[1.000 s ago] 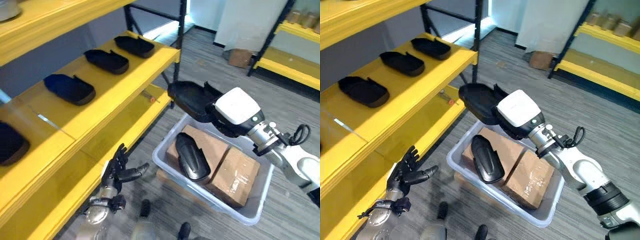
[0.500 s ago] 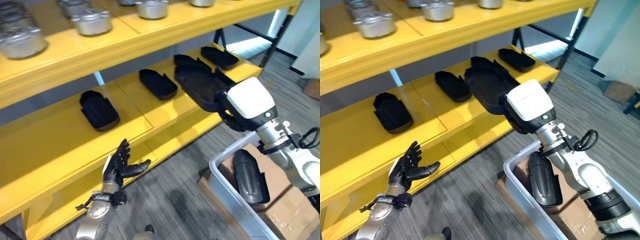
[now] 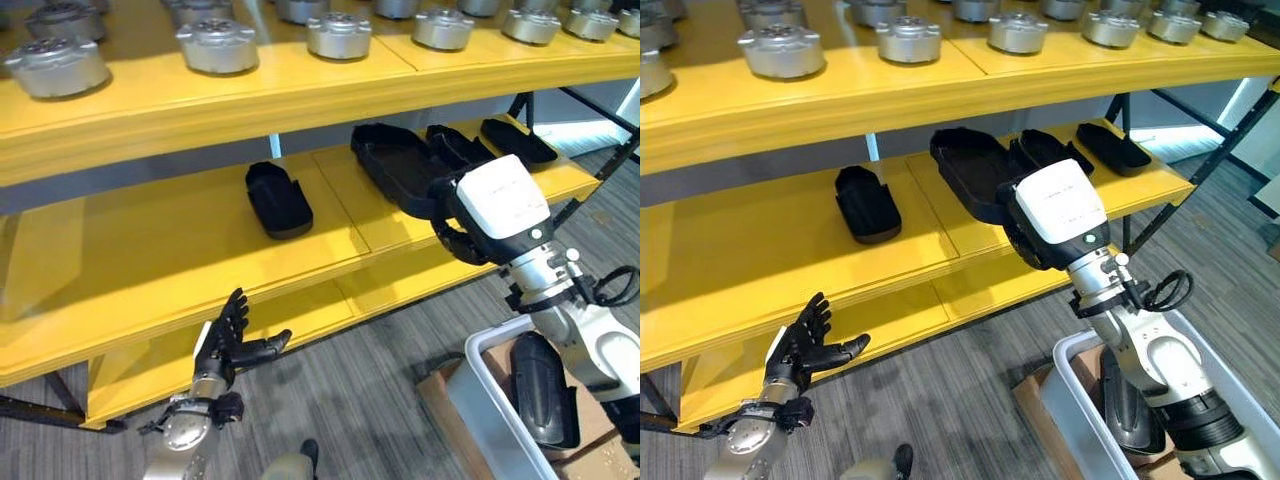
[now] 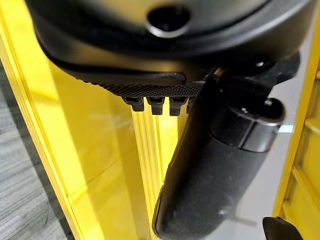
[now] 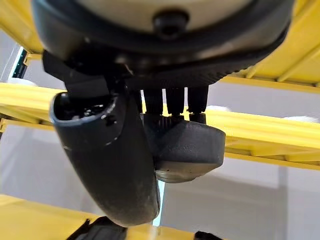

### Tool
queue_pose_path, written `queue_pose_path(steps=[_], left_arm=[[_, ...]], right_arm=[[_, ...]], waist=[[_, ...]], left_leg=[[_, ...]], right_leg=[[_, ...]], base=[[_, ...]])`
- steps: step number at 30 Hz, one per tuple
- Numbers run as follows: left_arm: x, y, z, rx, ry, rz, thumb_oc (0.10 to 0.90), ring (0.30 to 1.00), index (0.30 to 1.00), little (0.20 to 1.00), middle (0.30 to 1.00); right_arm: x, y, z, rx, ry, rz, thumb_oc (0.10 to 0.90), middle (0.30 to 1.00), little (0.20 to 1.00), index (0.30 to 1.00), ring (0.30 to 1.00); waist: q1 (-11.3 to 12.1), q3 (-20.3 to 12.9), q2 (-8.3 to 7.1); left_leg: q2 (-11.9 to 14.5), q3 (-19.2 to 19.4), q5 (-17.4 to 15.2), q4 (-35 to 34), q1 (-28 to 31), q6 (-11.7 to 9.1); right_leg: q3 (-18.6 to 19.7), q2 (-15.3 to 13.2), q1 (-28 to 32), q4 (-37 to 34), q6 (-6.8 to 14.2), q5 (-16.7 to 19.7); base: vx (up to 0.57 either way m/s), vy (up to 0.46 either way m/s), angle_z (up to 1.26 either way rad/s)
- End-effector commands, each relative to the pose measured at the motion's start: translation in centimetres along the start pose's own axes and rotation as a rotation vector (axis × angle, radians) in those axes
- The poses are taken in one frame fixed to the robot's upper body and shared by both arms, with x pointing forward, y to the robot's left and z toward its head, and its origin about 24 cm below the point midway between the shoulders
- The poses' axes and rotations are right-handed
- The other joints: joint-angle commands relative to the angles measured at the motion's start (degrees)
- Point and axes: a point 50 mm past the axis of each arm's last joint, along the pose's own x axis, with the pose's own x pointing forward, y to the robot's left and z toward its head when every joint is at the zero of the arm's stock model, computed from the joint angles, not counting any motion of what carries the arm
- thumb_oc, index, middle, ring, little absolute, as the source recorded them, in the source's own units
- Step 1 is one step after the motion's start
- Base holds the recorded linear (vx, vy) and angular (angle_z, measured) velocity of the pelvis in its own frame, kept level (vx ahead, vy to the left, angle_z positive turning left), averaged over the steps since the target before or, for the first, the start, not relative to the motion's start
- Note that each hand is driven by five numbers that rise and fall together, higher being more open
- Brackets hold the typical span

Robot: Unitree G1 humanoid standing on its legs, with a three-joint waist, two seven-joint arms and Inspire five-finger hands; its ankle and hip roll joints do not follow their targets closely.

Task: Move parts from the plastic box to the shelf.

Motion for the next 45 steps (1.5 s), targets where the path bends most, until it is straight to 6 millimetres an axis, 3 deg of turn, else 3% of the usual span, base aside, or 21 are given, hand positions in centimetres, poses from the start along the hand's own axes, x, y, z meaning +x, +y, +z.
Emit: queue_pose_path(steps=[1,2,4,6,7,8,11,15,19,20,21,24,27,28,29,30,31,34,37,40,45], left_arm=[[1.0,-1.0,4.6,0.020,-0.245,-0.047,0.900,1.000,1.000,1.000,1.000],[1.0,-1.0,4.5,0.018,-0.242,-0.047,0.900,1.000,1.000,1.000,1.000],[0.9,-1.1,4.4,0.018,-0.237,-0.047,0.900,1.000,1.000,1.000,1.000],[0.8,-1.1,3.9,0.012,-0.215,-0.038,0.900,1.000,1.000,1.000,1.000],[0.8,-1.1,3.8,0.004,-0.212,-0.032,0.900,1.000,1.000,1.000,1.000],[0.9,-1.2,4.0,-0.005,-0.220,-0.032,0.900,1.000,1.000,1.000,1.000],[0.9,-1.4,3.8,-0.014,-0.217,-0.035,0.900,1.000,1.000,1.000,1.000],[0.3,-1.3,3.2,-0.043,-0.198,-0.022,0.900,1.000,1.000,1.000,1.000],[0.5,-1.7,3.3,-0.060,-0.197,-0.039,0.900,1.000,1.000,1.000,1.000],[0.6,-1.8,3.4,-0.067,-0.201,-0.047,0.900,1.000,1.000,1.000,1.000],[0.8,-2.1,3.5,-0.075,-0.203,-0.058,0.900,1.000,1.000,1.000,1.000],[0.8,-2.0,3.8,-0.069,-0.212,-0.062,0.900,1.000,1.000,1.000,1.000],[0.6,-1.8,3.8,-0.060,-0.208,-0.055,0.900,1.000,1.000,1.000,1.000],[0.6,-1.9,3.7,-0.061,-0.208,-0.055,0.900,1.000,1.000,1.000,1.000],[0.5,-1.8,3.6,-0.072,-0.200,-0.048,0.900,1.000,1.000,1.000,1.000],[0.5,-1.8,3.5,-0.074,-0.200,-0.048,0.900,1.000,1.000,1.000,1.000],[0.5,-1.8,3.4,-0.082,-0.195,-0.037,0.900,1.000,1.000,1.000,1.000],[0.4,-1.6,3.4,-0.086,-0.199,-0.037,0.900,1.000,1.000,1.000,1.000],[0.6,-1.6,3.8,-0.060,-0.210,-0.050,0.900,1.000,1.000,1.000,1.000],[0.6,-1.5,3.8,-0.059,-0.210,-0.050,0.900,1.000,1.000,1.000,1.000],[0.9,-1.4,4.2,-0.028,-0.214,-0.056,0.900,1.000,1.000,1.000,1.000]], right_arm=[[2.4,-5.3,-0.5,-0.082,-0.031,-0.287,0.400,0.300,0.300,0.300,0.300],[2.4,-5.2,-0.5,-0.070,-0.029,-0.281,0.400,0.300,0.300,0.300,0.300],[2.4,-5.1,-0.5,-0.057,-0.030,-0.282,0.400,0.300,0.300,0.300,0.300],[2.5,-5.0,-0.3,-0.021,-0.042,-0.292,0.400,0.300,0.300,0.300,0.300],[2.7,-5.1,0.0,-0.019,-0.058,-0.299,0.400,0.300,0.300,0.300,0.300],[2.8,-5.4,0.2,-0.017,-0.068,-0.309,0.400,0.300,0.300,0.300,0.300],[2.7,-5.4,0.2,0.006,-0.063,-0.320,0.400,0.300,0.300,0.300,0.300],[2.9,-5.6,0.7,0.035,-0.077,-0.337,0.400,0.300,0.300,0.300,0.300],[3.0,-6.1,0.9,0.024,-0.101,-0.353,0.400,0.300,0.300,0.300,0.300],[2.9,-6.4,0.7,0.011,-0.101,-0.364,0.400,0.300,0.300,0.300,0.300],[3.0,-6.7,0.6,0.021,-0.099,-0.385,0.400,0.300,0.300,0.300,0.300],[2.9,-7.0,0.2,0.019,-0.076,-0.407,0.400,0.300,0.300,0.300,0.300],[2.6,-7.3,-0.1,0.001,-0.063,-0.418,0.400,0.300,0.300,0.300,0.300],[2.6,-7.3,-0.1,0.000,-0.064,-0.418,0.400,0.300,0.300,0.300,0.300],[2.6,-7.4,-0.3,-0.020,-0.066,-0.415,0.400,0.300,0.300,0.300,0.300],[2.6,-7.4,-0.2,-0.021,-0.067,-0.414,0.400,0.300,0.300,0.300,0.300],[2.9,-7.6,0.0,-0.024,-0.076,-0.423,0.400,0.300,0.300,0.300,0.300],[3.1,-7.7,0.1,-0.039,-0.079,-0.430,0.400,0.300,0.300,0.300,0.300],[3.0,-7.4,0.2,-0.029,-0.070,-0.422,0.400,0.300,0.300,0.300,0.300],[3.0,-7.4,0.2,-0.029,-0.068,-0.422,0.400,0.300,0.300,0.300,0.300],[3.8,-6.7,0.6,-0.007,-0.065,-0.393,0.400,0.300,0.300,0.300,0.300]], waist=[[-1.70,-4.52,2.36],[-2.08,-4.56,2.63],[-2.32,-4.85,2.59],[-3.14,-5.25,1.57],[-3.46,-5.38,1.48],[-3.79,-5.29,1.45],[-4.12,-5.77,0.90],[-3.03,-6.98,0.60],[-3.00,-5.70,0.10],[-3.42,-4.85,-0.09],[-3.82,-3.69,-0.67],[-3.31,-3.57,-1.29],[-3.53,-3.97,-0.68],[-3.64,-4.13,-0.45],[-3.69,-4.51,0.66],[-3.64,-4.52,0.91],[-3.40,-5.45,2.30],[-2.55,-6.73,2.98],[-0.94,-6.55,1.29],[-0.99,-6.46,1.09],[2.00,-6.44,-1.14]], left_leg=[[2.22,0.03,-2.98,-5.41,5.86,0.15],[2.16,-0.55,-2.49,-6.63,6.77,0.24],[1.94,-1.15,-1.62,-7.81,6.99,0.18],[0.70,-3.02,-0.76,-9.24,7.31,-0.19],[0.61,-3.54,-0.71,-9.34,7.30,-0.51],[0.62,-4.55,-0.49,-9.30,7.22,-0.92],[0.53,-4.32,-0.48,-9.85,7.02,-1.10],[0.99,-2.23,-0.64,-9.63,7.19,-1.49],[1.01,0.09,-3.71,-1.54,4.60,-3.56],[1.85,1.97,-4.34,2.09,2.93,-4.61],[5.68,5.31,-3.70,6.14,0.25,-5.64],[12.63,5.04,-1.20,3.48,-0.46,-6.39],[21.61,5.29,8.68,-3.86,-0.86,-9.07],[21.90,5.23,9.68,-5.32,-0.38,-9.39],[24.96,5.90,14.38,-8.96,-0.18,-11.54],[25.22,6.05,15.05,-10.01,0.36,-11.75],[25.00,5.65,12.62,-12.09,2.23,-12.45],[23.56,5.70,11.20,-12.13,2.86,-12.99],[20.04,5.69,8.12,-11.20,3.74,-11.45],[19.77,5.62,7.97,-10.98,3.73,-11.31],[15.26,3.62,4.32,-7.41,1.26,-9.45]], right_leg=[[7.17,13.94,-9.40,-1.24,1.81,-2.62],[8.33,17.07,-10.78,-0.43,0.90,-5.00],[8.67,19.48,-11.75,-1.11,0.04,-6.19],[10.56,25.26,-12.19,-7.00,-0.86,-7.61],[12.00,26.33,-12.42,-9.27,-0.74,-7.08],[14.59,26.55,-12.47,-10.03,-0.33,-6.53],[15.77,26.86,-9.49,-14.69,-0.79,-6.27],[14.21,26.50,-6.62,-17.99,-0.83,-5.78],[13.23,25.73,-5.03,-18.58,-1.31,-6.72],[12.35,25.22,-4.64,-18.38,-1.59,-6.97],[11.27,24.16,-4.02,-18.12,-1.91,-7.43],[10.50,22.45,-3.00,-17.83,-1.36,-8.54],[9.80,21.14,-2.73,-16.63,-0.60,-10.13],[9.64,21.43,-2.95,-16.36,-0.79,-10.32],[9.51,20.70,-2.83,-14.94,-0.12,-11.27],[9.54,20.93,-2.98,-14.60,-0.24,-11.46],[9.55,20.67,-3.40,-13.08,0.29,-12.22],[9.16,20.16,-2.55,-13.06,0.50,-12.02],[7.98,17.13,0.75,-14.21,2.27,-10.91],[7.89,16.89,0.97,-14.38,2.42,-10.84],[4.90,13.20,2.92,-14.91,4.30,-8.74]], base=[[0.07,0.208,0.69],[0.05,0.103,0.03],[0.05,0.025,-0.03],[0.10,-0.041,0.14],[0.10,-0.072,0.20],[0.08,-0.060,0.31],[0.05,-0.063,0.49],[0.10,-0.073,0.04],[0.05,-0.060,0.00],[0.00,-0.039,0.33],[-0.02,0.002,0.60],[0.05,0.079,0.52],[0.09,0.133,0.32],[0.14,0.240,0.37],[0.10,0.147,0.34],[0.16,0.305,0.32],[0.07,0.130,0.18],[0.13,0.195,-0.12],[0.20,0.292,0.22],[0.05,0.095,0.28],[0.09,0.158,0.24]])
